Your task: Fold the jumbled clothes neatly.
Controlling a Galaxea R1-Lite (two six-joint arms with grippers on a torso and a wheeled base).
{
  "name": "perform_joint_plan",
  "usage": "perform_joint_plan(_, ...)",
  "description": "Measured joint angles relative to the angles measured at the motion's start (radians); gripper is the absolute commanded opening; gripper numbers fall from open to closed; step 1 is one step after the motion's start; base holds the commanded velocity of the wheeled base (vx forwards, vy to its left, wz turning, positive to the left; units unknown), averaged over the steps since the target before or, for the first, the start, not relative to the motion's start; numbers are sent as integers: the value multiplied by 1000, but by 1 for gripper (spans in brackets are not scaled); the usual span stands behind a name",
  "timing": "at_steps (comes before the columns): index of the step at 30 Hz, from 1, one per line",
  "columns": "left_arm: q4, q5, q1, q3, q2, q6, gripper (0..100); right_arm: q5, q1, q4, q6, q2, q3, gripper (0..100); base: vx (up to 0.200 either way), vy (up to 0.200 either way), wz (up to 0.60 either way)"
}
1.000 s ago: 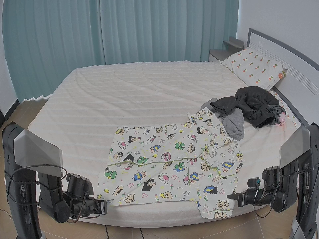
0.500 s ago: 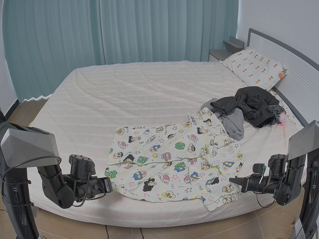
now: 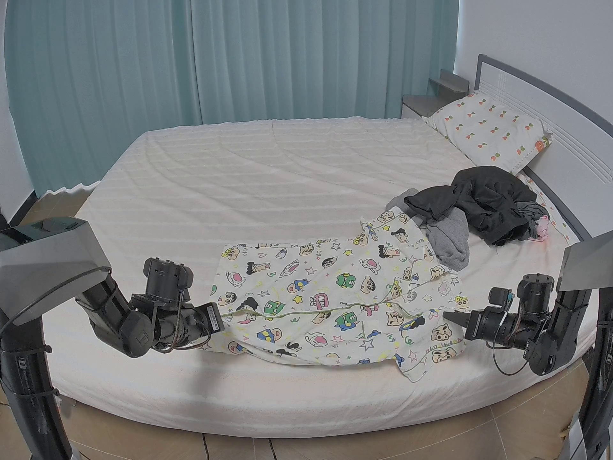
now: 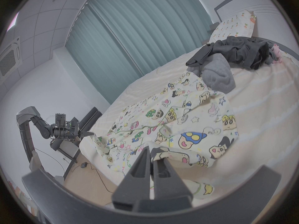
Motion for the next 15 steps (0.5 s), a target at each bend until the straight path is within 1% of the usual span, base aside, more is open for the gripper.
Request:
perform_joint_plan(4,19,0,0,-36,0,-54,0,0,-3,19,4,-17,-20,0,0,0,0)
perform_joint_plan(7,18,0,1,-46,0,-88,0,0,-3,22,8,-37,-23,0,0,0,0)
perform_joint_plan(10,12,-1,4,-50,-2,-141,0,0,-4,24,11,-57,-20,0,0,0,0)
perform_joint_plan(11,10,-1,5,-52,-4,-163,0,0,-4,25,11,-65,-19,0,200,0,0)
perform_joint_plan(15,9,0,6,-53,-10,-204,0,0,-5,24,12,-77,-7,0,200,0,0)
